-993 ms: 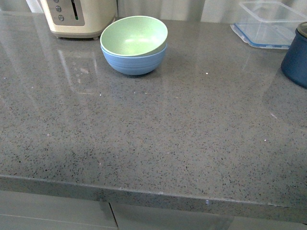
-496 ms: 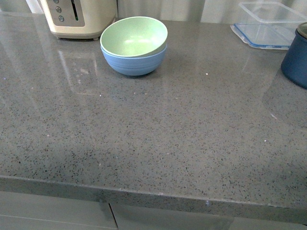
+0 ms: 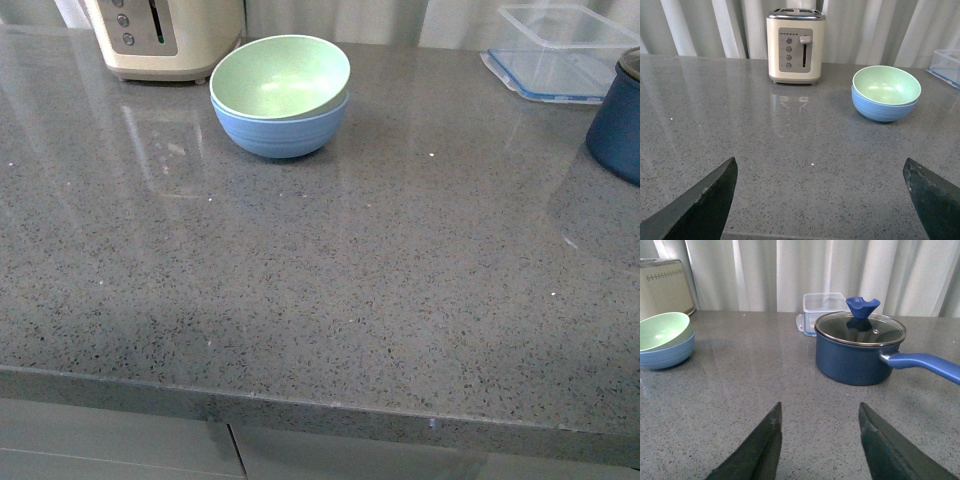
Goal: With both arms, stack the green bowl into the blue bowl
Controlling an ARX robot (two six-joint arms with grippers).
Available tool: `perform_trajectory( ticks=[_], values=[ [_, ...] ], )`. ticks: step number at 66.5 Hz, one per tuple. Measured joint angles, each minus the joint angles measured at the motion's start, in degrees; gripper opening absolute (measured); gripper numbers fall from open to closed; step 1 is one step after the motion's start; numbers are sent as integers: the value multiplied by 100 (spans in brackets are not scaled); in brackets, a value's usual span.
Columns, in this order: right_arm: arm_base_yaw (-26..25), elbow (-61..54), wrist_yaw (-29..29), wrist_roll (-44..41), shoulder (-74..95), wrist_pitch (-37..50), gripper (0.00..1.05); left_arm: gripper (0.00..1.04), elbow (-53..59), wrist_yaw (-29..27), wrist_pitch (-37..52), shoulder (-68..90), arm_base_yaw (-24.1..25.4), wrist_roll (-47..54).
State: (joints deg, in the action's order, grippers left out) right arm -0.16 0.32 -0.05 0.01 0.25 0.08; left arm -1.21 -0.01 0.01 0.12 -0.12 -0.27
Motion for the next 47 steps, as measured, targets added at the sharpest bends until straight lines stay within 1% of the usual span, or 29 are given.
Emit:
perform_trajectory(
  ticks=[13,16,17,21,47],
  values=[
    [0,0,0,0,0,0,85,98,0,-2,0,0,0,0],
    [0,0,0,0,0,0,95,98,0,-2,0,0,0,0],
    [0,0,0,7,0,0,97,98,0,-2,0,0,0,0],
    [0,0,0,2,0,0,94,98,0,0,0,0,0,0],
    [0,0,0,2,0,0,95,98,0,0,0,0,0,0]
  ],
)
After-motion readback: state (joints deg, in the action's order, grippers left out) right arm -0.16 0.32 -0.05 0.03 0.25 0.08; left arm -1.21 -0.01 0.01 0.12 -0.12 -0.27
